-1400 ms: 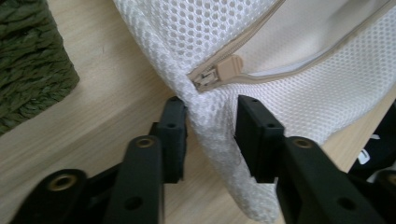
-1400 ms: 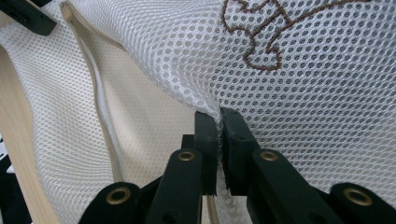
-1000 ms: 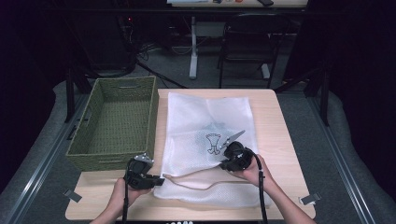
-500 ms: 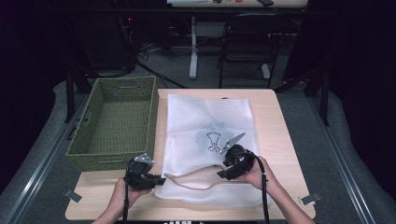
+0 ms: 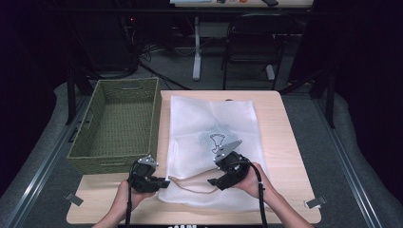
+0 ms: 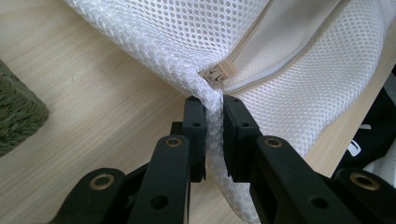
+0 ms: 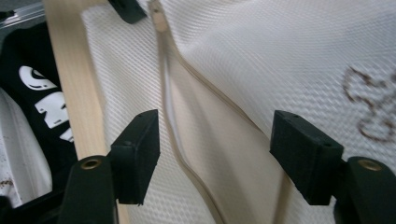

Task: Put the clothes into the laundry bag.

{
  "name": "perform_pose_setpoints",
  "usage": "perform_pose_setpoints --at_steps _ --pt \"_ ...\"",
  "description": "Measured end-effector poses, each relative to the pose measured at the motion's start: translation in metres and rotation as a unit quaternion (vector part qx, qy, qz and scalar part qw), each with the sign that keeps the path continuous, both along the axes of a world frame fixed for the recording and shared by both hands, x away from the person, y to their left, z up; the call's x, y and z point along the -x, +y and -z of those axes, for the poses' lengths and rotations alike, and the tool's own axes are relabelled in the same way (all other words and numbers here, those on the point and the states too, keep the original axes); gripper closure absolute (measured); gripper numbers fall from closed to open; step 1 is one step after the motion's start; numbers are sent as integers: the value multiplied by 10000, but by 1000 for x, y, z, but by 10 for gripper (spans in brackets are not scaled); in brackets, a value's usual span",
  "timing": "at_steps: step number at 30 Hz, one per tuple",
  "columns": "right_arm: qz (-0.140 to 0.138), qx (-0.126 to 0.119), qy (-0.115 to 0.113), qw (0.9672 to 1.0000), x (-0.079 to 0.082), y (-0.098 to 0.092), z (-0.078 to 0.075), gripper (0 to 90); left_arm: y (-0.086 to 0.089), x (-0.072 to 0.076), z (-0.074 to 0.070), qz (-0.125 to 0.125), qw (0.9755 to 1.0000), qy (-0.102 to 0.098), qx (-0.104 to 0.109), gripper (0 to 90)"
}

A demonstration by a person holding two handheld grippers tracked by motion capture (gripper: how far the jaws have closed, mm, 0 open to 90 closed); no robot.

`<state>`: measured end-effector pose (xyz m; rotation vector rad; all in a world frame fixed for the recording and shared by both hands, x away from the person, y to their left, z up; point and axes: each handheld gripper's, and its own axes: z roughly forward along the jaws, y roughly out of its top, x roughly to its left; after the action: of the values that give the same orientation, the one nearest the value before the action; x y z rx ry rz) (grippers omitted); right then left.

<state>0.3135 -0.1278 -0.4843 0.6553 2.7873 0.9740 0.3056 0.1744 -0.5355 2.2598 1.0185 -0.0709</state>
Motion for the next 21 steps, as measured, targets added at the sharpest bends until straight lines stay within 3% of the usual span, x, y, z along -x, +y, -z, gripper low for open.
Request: perform_pose_setpoints --at_steps 4,16,21 --pt "-232 -12 -55 9997 1 18 2 360 0 1 -1 -28 10000 -8 49 807" --pt "-356 -152 -150 9991 -8 50 10 400 -1 1 -1 -21 10000 6 81 807" --pt "-509 -32 -205 9985 -13 66 15 456 0 1 0 -8 10000 27 81 806"
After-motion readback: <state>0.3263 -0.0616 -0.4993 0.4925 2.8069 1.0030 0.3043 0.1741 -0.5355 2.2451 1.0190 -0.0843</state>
